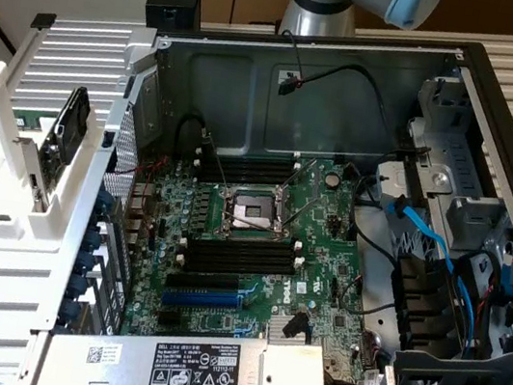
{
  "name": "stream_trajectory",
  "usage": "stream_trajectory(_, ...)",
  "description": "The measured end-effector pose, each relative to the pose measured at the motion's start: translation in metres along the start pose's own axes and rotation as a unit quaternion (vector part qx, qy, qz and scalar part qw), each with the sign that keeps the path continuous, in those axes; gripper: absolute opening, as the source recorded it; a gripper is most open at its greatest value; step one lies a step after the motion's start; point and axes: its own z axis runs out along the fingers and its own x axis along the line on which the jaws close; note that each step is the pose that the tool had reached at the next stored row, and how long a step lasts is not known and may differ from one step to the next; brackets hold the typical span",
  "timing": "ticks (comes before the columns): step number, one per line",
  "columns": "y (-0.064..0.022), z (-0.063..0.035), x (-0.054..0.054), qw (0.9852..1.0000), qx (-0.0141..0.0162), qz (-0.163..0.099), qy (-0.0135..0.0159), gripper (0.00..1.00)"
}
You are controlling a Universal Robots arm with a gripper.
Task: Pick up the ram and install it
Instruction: 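Reach for the ram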
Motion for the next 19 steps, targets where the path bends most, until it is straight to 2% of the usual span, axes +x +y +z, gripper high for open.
stream_trajectory(10,-0.0033,-0.002,0.046,1.0,0.0,0.0,-0.0001,0.1)
stream_trajectory(11,-0.004,-0.0024,0.055,1.0,0.0,0.0,-0.0001,0.1)
stream_trajectory(19,-0.0066,-0.0036,0.091,1.0,-0.0001,0.0,-0.0001,0.1)
